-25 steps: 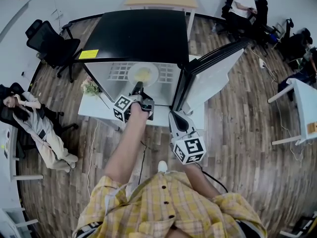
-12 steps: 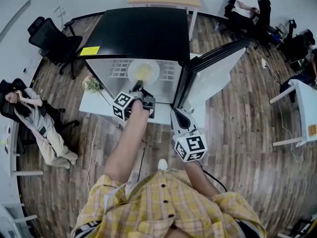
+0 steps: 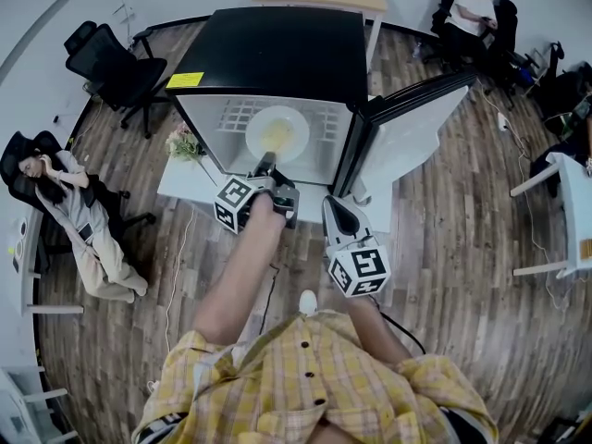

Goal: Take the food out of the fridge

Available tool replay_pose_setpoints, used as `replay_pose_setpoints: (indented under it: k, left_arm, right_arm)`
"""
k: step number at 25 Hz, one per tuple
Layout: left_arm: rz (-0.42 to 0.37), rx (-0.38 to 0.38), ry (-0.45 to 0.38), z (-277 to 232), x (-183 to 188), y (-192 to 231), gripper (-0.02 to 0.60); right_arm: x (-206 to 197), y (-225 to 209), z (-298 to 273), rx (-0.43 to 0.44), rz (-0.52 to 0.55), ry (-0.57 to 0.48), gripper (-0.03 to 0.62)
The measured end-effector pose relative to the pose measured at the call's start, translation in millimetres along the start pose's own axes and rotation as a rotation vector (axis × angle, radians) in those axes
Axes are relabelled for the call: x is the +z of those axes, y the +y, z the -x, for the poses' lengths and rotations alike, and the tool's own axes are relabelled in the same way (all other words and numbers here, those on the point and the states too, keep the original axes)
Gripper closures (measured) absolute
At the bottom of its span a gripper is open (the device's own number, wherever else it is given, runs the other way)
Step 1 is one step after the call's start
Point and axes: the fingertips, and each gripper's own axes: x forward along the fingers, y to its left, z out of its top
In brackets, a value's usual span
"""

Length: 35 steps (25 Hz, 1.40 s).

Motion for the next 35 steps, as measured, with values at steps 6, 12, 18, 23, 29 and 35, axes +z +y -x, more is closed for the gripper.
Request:
replay_pose_setpoints:
  k: [6,12,18,23,29,35]
  left_arm:
    - [0.0,-0.021,-0.001,29,-7,-9,0.566]
    - [0.0,-0.034,0.011,63,-18,-16,0.566]
    - [0.003,-0.065,0.025,92,-25,-26,0.566]
    - [-0.004,-0.084,0.034,108,-29,-33,0.566]
    - [0.02,-0.1,0.031,129,-35,-38,0.566]
    - [0.004,-0.12,0.012,151,-42,-42,0.566]
  right_arm:
    - [0,10,11,0.001,0.006,-0.004,0.586]
    - [2,21,20,0.008,0.012,-0.011,0.586]
    - [3,34,25,0.018,0.018,-0.018,0.586]
    - [2,40,25,0.022,0.022,-0.021,0.586]
    - [2,46,28,0.019,0.024,-0.023,0.586]
    - [4,50,35,0.017,0.033,-0.03,0.586]
